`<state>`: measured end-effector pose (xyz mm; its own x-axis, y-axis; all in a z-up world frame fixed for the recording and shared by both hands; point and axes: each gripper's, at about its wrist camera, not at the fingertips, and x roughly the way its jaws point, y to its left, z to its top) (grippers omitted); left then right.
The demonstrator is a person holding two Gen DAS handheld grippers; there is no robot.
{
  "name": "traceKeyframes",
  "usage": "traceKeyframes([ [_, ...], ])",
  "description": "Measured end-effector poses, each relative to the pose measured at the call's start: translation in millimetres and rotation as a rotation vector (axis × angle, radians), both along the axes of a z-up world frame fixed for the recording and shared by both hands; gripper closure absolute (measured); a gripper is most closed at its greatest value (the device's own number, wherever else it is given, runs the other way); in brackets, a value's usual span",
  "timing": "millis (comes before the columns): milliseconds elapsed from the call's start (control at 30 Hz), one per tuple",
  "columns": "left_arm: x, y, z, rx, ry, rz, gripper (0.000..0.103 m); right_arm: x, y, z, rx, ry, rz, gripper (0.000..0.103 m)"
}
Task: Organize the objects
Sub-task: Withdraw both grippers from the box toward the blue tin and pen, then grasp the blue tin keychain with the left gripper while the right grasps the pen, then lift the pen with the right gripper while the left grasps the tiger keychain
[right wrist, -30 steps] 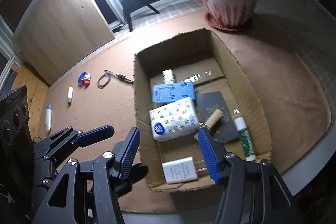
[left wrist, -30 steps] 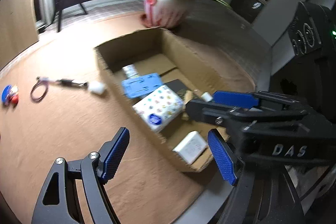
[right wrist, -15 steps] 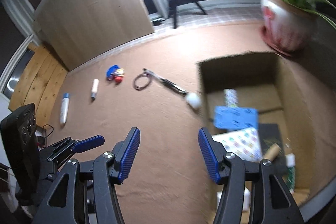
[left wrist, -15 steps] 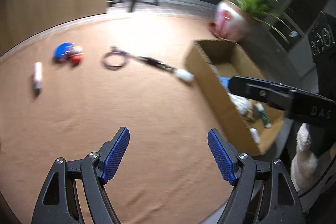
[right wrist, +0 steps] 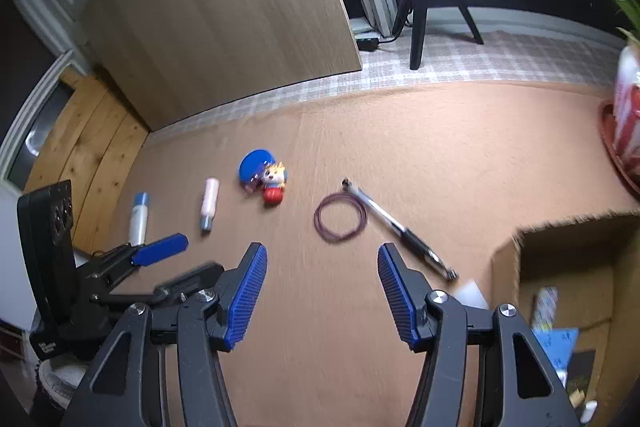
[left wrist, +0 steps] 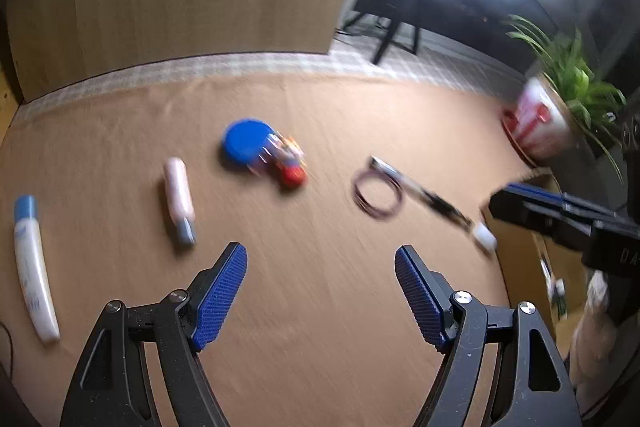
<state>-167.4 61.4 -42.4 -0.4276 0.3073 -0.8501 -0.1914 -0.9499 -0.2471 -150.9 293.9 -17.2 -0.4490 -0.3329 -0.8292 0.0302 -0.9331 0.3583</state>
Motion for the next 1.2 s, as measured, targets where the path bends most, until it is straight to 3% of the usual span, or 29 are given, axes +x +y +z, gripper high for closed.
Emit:
traceKeyframes([
  [167,-46.8,-12.3,-7.1,0.017,-0.008,0.045,0.024,-36.0,0.9,-22.4,-0.029,-0.062,-0.021,0.052],
  [400,-109.1,-29.3,-23.6,0.032,-0.035,0.113,0.024,-75.6,4.9,-58.9,0.056,-0.148,-0.046,0.053],
  [567,-137.0,-27.4,-42.0,0.034,-0.08,0.118,0.024,-82.3,2.5,-74.5,0.088,-0.192,-0.018,0.053],
  [667,-144.1,-15.1,-51.5,-0.012,-0.093,0.087,0.024,-83.7,2.2,-78.4,0.112,-0.203,-0.024,0.055],
  [933,-145.3,5.3,-67.0,-0.117,-0.084,0.034,0.025,-82.5,-6.5,-84.6,0.164,-0.216,-0.005,0.071],
  [1000,-139.7,10.6,-68.0,-0.136,-0.068,0.016,0.031,-79.4,-10.0,-84.6,0.176,-0.215,0.006,0.08],
  [1200,-111.9,22.5,-70.3,-0.16,-0.029,-0.045,0.033,-59.0,-25.7,-84.8,0.136,-0.223,0.066,0.092],
])
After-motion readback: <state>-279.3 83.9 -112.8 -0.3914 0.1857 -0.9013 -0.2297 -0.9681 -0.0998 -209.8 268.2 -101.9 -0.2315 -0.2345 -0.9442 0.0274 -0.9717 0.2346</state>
